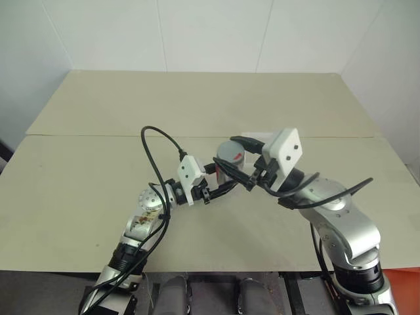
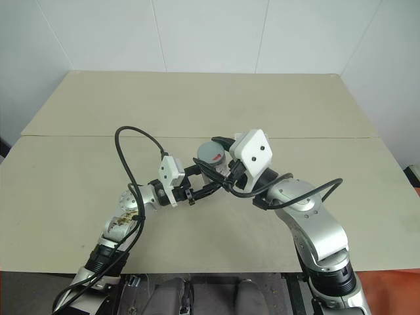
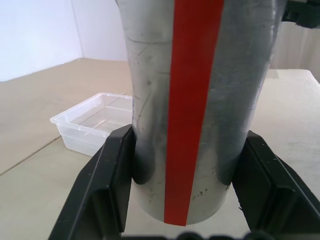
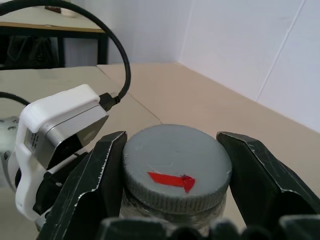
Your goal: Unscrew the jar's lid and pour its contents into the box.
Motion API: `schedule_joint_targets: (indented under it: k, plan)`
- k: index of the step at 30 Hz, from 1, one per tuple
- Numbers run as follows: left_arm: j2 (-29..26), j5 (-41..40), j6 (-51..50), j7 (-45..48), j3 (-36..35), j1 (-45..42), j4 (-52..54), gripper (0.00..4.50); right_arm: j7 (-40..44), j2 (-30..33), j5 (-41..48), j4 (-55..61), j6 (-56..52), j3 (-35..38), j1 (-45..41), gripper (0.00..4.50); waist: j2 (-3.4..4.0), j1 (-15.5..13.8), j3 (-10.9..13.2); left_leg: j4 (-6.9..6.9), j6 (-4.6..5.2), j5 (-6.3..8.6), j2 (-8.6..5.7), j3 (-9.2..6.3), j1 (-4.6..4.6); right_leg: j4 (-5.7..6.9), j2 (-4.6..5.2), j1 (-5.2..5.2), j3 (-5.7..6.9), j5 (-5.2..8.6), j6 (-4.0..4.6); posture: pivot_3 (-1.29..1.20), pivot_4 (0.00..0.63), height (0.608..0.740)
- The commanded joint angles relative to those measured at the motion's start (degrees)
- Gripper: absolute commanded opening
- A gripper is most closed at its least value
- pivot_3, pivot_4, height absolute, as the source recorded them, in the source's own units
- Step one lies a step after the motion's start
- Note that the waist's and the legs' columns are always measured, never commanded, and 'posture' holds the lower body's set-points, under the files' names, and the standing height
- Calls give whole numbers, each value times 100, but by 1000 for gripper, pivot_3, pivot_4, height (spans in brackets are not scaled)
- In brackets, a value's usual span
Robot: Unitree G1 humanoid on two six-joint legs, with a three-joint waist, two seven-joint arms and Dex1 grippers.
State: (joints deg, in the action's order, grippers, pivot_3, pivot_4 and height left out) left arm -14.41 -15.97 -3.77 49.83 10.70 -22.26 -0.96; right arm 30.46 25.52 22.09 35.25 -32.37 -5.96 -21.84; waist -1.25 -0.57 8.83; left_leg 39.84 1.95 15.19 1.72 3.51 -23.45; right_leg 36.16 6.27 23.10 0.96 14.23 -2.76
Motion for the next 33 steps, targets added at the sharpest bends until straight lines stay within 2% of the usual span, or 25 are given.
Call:
schedule_joint_targets:
  k: [1,15,22,27,33]
  plan:
    - [-33,-162,70,215,1,-54,193,2493,531,249,122,-161,414,209,-142,2843,0,-2,0,0,0,0,0,0,0,-1,0,0,0,0,0,0,150,740]
    - [-152,-243,7,467,4,32,366,2493,2271,698,851,-1643,992,417,-941,2843,0,0,0,1,0,0,1,0,3,1,0,-2,-1,0,0,0,150,740]
    - [-176,-293,4,469,33,19,375,2493,3497,883,942,-2574,1481,368,-1479,2843,0,-10,0,1,1,0,1,0,1,-2,-1,-3,0,0,0,0,150,740]
    - [-190,-312,-13,488,47,37,419,2493,4412,809,920,-3318,1980,290,-1866,2843,0,-6,0,2,0,0,2,1,3,0,0,-3,0,0,0,0,150,740]
    - [-188,-325,-52,493,86,79,495,2493,5137,566,859,-4131,2265,95,-2386,2843,0,1,0,2,-1,-1,2,1,3,3,-1,-1,-1,0,0,0,150,740]
